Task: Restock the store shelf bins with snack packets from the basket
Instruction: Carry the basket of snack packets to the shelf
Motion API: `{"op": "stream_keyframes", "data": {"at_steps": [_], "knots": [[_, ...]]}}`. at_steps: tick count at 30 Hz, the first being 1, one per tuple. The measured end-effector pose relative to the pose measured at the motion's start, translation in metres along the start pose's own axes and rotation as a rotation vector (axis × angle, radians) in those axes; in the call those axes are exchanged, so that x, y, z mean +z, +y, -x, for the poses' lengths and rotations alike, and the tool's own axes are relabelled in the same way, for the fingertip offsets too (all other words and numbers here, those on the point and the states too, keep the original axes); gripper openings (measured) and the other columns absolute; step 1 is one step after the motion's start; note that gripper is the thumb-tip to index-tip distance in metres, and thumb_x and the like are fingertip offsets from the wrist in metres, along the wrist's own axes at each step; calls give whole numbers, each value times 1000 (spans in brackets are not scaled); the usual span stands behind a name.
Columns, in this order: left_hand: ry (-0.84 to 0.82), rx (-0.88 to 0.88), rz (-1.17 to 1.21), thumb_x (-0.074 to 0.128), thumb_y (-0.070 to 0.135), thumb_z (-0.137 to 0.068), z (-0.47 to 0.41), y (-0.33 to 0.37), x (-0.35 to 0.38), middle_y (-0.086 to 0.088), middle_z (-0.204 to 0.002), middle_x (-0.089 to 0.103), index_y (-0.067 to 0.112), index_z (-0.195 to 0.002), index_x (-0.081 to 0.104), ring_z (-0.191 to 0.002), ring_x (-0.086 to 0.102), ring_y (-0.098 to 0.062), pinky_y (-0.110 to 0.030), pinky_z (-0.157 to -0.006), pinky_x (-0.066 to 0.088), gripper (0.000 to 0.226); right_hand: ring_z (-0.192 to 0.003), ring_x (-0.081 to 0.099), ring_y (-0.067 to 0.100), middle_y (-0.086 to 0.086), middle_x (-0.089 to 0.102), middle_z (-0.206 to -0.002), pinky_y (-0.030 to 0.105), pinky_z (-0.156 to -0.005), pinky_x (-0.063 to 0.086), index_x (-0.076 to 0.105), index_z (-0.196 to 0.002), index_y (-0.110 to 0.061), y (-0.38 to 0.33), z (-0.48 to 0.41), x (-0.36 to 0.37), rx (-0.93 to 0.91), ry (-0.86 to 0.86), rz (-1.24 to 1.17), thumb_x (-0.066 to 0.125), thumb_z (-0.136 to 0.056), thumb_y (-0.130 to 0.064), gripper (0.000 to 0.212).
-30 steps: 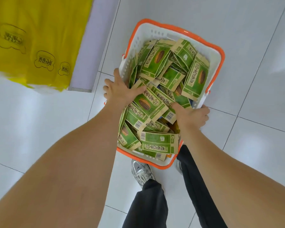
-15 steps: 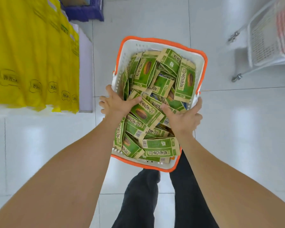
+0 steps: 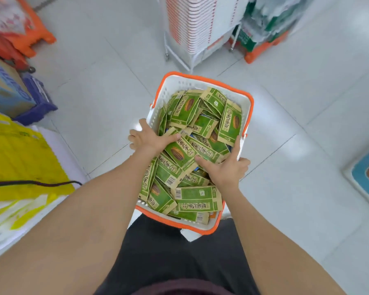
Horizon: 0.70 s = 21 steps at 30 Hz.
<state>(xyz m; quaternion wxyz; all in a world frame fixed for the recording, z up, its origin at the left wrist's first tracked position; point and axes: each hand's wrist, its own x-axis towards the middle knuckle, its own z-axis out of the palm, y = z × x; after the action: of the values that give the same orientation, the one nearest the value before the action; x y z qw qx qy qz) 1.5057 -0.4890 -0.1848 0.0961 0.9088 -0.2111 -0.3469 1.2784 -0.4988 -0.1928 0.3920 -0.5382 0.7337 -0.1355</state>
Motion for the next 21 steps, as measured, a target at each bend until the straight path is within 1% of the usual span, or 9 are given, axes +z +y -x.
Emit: {"op": "stream_keyframes", "data": {"at_steps": [4, 8, 11, 14, 18, 21], "knots": [[-80, 195, -117, 80, 91, -41, 96, 84, 68, -22, -143, 36, 29, -149, 22, -135, 36, -42, -56, -105, 38, 138, -117, 39, 36, 15, 37, -125, 48, -106, 40, 10, -159, -42, 86, 19, -107, 166, 156, -125, 88, -43, -80, 145], [-152, 368, -237, 80, 92, -42, 203, 156, 155, -24, -145, 36, 29, -150, 21, -137, 36, -43, -57, -107, 39, 138, -115, 41, 38, 16, 37, -124, 51, -106, 40, -1, -160, -39, 182, 41, -212, 299, 292, -233, 89, -44, -78, 151], [-206, 487, -312, 80, 92, -41, 281, 200, 221, -24, -145, 36, 29, -149, 20, -136, 37, -43, -58, -107, 41, 138, -113, 43, 38, 14, 37, -119, 51, -104, 40, -2, -160, -38, 250, 56, -286, 380, 395, -277, 87, -44, -81, 152], [-261, 595, -380, 81, 90, -42, 355, 239, 289, -25, -145, 38, 27, -148, 22, -135, 38, -43, -59, -105, 43, 137, -113, 43, 39, 9, 33, -111, 52, -104, 40, -2, -159, -39, 312, 69, -353, 459, 512, -319, 85, -45, -82, 150], [-346, 715, -450, 84, 88, -43, 446, 287, 380, -25, -146, 36, 23, -150, 22, -138, 36, -44, -59, -105, 42, 139, -116, 41, 39, 19, 40, -119, 53, -106, 39, 0, -159, -40, 390, 78, -434, 562, 639, -355, 84, -48, -82, 145], [-412, 793, -504, 85, 87, -39, 510, 323, 450, -26, -148, 34, 23, -153, 19, -141, 32, -45, -62, -108, 43, 146, -118, 40, 39, 20, 39, -122, 53, -107, 37, 2, -159, -43, 449, 78, -492, 644, 718, -382, 85, -51, -80, 141]]}}
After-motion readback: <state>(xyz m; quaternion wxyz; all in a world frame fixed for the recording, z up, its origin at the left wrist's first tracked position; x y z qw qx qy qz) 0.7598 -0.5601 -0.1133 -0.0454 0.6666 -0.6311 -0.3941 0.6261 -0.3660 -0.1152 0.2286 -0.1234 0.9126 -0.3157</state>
